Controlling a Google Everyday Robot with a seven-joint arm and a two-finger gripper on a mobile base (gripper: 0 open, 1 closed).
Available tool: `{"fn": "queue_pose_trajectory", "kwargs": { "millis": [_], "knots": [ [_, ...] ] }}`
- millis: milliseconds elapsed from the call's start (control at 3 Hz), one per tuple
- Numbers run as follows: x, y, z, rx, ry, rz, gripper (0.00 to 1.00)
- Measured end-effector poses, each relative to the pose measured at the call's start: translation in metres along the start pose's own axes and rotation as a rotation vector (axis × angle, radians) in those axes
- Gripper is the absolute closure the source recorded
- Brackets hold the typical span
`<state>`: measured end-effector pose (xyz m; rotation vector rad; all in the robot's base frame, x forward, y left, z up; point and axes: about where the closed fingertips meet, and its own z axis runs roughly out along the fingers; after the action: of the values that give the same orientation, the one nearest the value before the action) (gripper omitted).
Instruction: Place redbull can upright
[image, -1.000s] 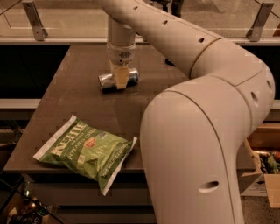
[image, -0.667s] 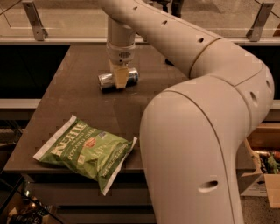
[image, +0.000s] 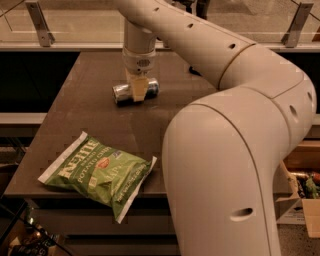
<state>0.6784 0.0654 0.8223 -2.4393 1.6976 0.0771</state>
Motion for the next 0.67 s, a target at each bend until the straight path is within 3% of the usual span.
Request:
{"fn": "queue_pose_trajectory", "kwargs": {
  "millis": [667],
  "knots": [
    [0.015, 0.036, -0.033, 0.133, -0.116, 0.014, 1.00]
  ]
}}
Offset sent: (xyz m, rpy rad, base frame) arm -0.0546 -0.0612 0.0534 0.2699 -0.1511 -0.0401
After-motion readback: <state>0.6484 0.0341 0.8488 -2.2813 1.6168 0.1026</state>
